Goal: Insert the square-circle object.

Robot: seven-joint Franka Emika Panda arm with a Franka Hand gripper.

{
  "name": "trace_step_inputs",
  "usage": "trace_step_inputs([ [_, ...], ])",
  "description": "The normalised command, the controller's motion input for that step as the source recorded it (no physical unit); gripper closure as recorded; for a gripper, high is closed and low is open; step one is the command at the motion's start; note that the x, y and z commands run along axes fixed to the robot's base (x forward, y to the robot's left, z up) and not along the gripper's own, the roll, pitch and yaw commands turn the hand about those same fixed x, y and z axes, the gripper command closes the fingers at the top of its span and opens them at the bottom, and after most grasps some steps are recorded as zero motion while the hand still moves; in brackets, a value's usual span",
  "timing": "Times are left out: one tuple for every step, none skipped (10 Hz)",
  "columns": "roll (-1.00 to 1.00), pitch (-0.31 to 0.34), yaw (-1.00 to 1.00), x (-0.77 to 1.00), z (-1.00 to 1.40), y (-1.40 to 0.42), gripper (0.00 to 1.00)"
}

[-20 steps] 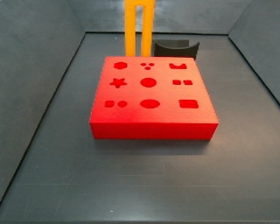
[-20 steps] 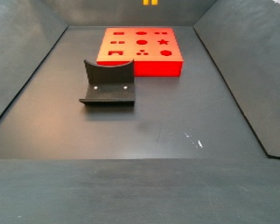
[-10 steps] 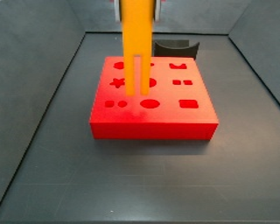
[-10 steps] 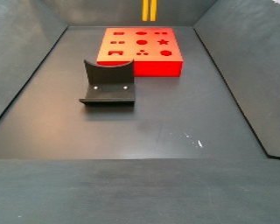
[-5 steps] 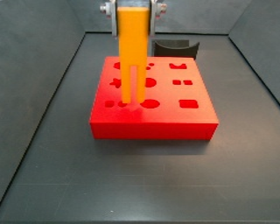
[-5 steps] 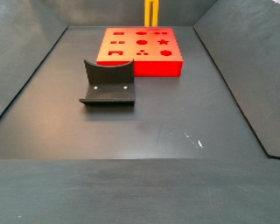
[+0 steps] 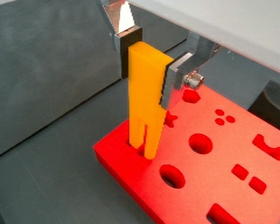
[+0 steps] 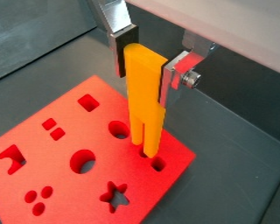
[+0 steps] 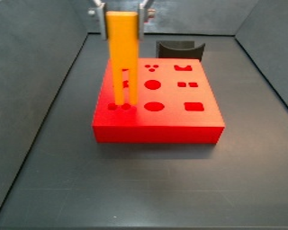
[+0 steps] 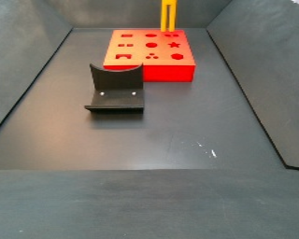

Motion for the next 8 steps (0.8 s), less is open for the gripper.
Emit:
trace_step_inputs([
  [-0.1,-0.196,0.1,-0.14,-0.1,0.0,1.0],
  [-0.02,-0.163,0.04,-0.07,-0.12,0.05,1.0],
  [0.0,-0.143,0.0,-0.19,-0.09,0.1,1.0],
  [0.0,-0.126,0.0,-0.13,-0.05,0.03,1.0],
  [0.0,-0.093,0.0,-0.19,-0.01,0.0,1.0],
  [0.0,-0.083,0.0,-0.21,-0.04,0.0,1.0],
  [0.0,-0.071,0.0,-0.13,-0.05,0.0,1.0],
  [0.0,0.0,0.0,0.02,0.0,0.0,1.0],
])
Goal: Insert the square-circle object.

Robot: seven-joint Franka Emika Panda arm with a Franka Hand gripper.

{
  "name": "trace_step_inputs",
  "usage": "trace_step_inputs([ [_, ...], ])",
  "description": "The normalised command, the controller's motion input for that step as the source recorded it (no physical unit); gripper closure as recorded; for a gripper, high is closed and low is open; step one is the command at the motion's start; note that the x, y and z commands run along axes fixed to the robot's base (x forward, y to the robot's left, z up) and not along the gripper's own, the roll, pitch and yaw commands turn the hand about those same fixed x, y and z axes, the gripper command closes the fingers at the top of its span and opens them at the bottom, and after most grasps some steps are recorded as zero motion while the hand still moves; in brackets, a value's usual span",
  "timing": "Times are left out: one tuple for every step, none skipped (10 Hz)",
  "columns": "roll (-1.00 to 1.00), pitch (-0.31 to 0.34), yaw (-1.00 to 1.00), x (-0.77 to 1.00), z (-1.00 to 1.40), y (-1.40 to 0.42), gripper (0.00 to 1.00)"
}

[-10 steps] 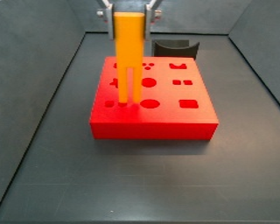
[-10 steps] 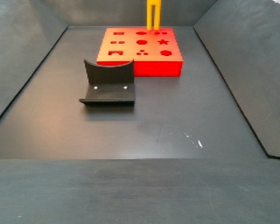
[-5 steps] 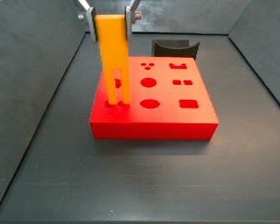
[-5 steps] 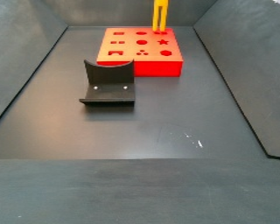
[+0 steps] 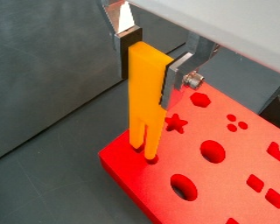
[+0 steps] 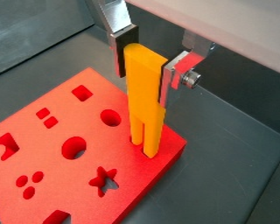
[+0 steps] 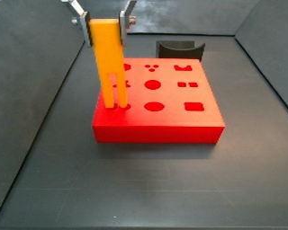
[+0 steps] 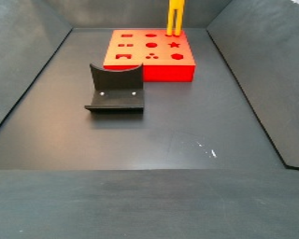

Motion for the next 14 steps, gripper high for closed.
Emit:
trace_step_inputs([
  [-0.01,-0.02,0.0,0.14,-0.24,-0.01,1.0],
  [0.0,0.0,0.0,0.26,-0.21,0.0,1.0],
  [0.0,0.0,0.0,0.02,-0.19,0.07,1.0],
  [0.0,-0.004,0.0,0.0,-0.2,0.01,1.0],
  [0.0,-0.001,0.0,0.0,-0.19,0.0,1.0],
  [0.05,-0.006,0.0,0.0,-0.34,-0.03,1.0],
  [0.04,-0.081,0.0,0.0,-0.72,-0.08,1.0],
  [0.0,-0.149,0.0,0.0,-0.98,-0.09,1.0],
  [0.0,-0.121,0.0,0.0,-1.0,-0.08,1.0],
  [0.0,-0.111,0.0,0.0,-1.0,-0.08,1.0],
  [0.0,-0.09,0.0,0.0,-1.0,-0.05,1.0],
  [0.0,-0.084,0.0,0.0,-1.0,0.0,1.0],
  [0.0,-0.094,-0.02,0.0,-1.0,0.0,1.0],
  [0.01,-0.106,-0.04,0.0,-1.0,0.0,1.0],
])
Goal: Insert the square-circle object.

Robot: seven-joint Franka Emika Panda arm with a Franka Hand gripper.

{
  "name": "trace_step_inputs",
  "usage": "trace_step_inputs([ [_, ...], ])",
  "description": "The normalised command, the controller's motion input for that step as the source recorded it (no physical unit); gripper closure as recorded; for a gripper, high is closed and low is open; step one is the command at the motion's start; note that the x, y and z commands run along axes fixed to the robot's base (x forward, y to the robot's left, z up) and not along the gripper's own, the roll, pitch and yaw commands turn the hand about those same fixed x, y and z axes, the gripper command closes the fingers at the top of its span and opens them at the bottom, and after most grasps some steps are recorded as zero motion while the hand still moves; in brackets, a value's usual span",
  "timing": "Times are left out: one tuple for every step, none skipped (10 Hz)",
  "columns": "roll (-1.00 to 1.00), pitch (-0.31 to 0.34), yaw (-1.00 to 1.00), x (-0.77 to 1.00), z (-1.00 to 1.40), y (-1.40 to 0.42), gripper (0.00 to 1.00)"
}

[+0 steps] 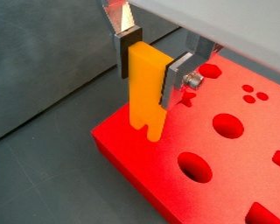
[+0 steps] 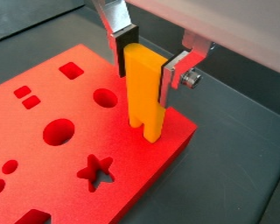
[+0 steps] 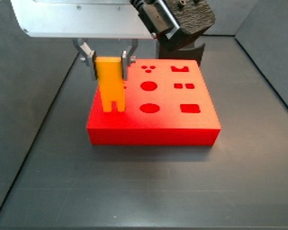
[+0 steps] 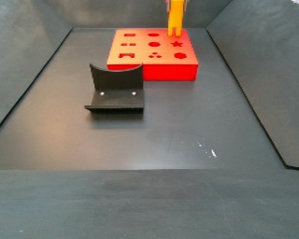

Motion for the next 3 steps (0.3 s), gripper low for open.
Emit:
trace_step_inputs([
  [0.04,-0.097,-0.07,0.0,-1.0,0.0,1.0],
  [0.01,0.0,-0.02,0.0,-0.06,0.0,1.0],
  [0.0,0.0,0.0,0.0,0.0,0.0,1.0],
])
